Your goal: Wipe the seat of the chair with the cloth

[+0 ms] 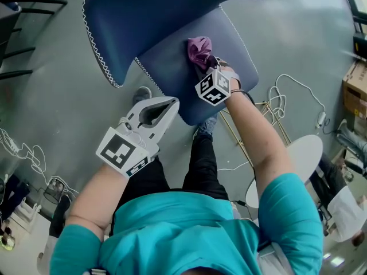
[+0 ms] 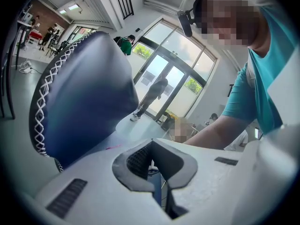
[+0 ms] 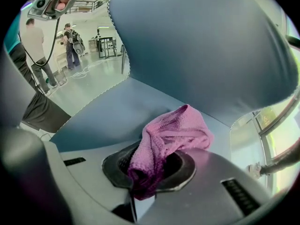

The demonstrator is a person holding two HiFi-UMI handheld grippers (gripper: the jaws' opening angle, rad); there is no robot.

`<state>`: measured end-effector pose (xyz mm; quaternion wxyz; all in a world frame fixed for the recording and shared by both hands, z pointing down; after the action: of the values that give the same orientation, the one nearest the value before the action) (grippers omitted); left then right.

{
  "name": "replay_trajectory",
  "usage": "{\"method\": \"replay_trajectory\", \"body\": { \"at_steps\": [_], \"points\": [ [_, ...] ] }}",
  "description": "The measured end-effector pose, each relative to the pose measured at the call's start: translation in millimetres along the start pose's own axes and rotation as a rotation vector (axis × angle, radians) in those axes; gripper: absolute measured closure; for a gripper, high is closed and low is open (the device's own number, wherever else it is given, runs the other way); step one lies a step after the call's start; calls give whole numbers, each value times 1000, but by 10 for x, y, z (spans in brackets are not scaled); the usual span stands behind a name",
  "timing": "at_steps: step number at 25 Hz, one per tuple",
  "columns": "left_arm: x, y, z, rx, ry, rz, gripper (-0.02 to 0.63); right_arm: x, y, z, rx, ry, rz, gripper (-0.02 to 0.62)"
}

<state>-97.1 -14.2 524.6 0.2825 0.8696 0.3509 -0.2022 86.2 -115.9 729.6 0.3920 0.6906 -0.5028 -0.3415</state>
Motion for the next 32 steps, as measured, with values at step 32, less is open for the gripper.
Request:
{"method": "replay_trajectory", "body": {
  "at_steps": [32],
  "points": [
    [348,215,-57,-33,41,-43,602,-498,-489,-768,-73,12,63,546]
  ]
}}
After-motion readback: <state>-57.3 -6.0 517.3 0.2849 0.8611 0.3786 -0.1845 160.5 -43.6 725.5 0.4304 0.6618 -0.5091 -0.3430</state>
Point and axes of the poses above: the fingertips, and each gripper's own axes: y forward along the fingers, x to its right, z out of its top, the point moved 10 cm from there along -y, backward along the fingers, and after that the axes turned 4 degrees about z, right-handed, at the moved point
